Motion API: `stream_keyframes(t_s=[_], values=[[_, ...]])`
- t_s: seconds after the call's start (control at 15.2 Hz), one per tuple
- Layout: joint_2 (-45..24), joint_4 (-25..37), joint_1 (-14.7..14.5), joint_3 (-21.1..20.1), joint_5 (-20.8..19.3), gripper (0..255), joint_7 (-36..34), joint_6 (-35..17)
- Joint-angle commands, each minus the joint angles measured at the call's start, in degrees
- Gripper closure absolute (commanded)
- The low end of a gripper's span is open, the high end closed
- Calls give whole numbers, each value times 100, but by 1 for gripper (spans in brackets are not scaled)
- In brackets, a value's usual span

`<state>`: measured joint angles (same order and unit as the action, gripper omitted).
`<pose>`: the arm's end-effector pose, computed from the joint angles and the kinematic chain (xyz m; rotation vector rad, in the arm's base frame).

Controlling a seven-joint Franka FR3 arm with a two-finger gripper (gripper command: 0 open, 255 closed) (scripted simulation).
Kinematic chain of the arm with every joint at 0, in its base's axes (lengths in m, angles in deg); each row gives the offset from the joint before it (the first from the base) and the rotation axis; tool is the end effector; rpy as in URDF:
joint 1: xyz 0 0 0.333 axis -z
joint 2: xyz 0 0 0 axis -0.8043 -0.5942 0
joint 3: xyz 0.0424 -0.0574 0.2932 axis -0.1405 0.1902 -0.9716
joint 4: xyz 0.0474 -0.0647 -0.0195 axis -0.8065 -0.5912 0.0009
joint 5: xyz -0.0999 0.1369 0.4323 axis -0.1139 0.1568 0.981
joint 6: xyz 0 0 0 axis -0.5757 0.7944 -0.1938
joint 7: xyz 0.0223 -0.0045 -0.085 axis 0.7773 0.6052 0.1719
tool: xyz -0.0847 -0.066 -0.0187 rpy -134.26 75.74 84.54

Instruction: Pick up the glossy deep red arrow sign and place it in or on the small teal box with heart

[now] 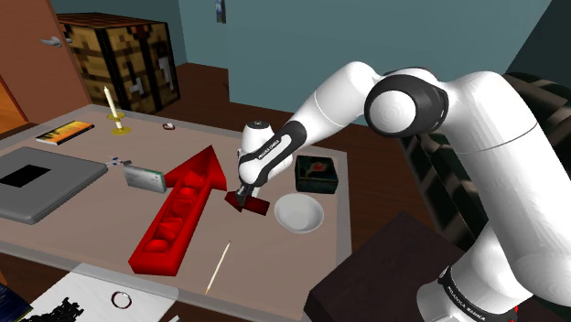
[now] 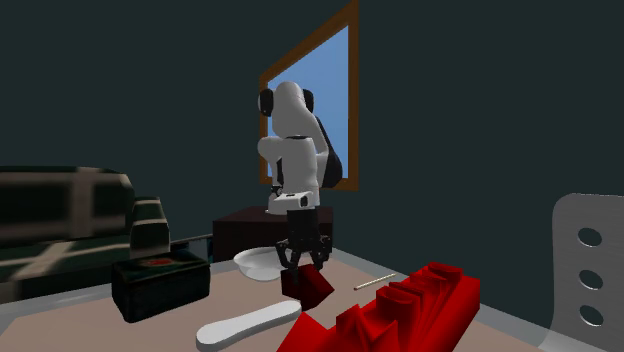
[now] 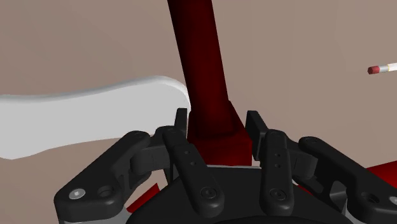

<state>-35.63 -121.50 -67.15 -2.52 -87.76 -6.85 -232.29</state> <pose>0.6800 0.1919 0.0366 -2.9961 -0.7515 -0.1728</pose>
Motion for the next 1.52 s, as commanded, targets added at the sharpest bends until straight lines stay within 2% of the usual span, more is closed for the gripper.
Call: stream_keyframes(t_s=[0.0, 1.45], values=[[69, -33, 1, -1, 1, 255, -2, 35], [1407, -387, 15, -10, 7, 255, -47, 1018]])
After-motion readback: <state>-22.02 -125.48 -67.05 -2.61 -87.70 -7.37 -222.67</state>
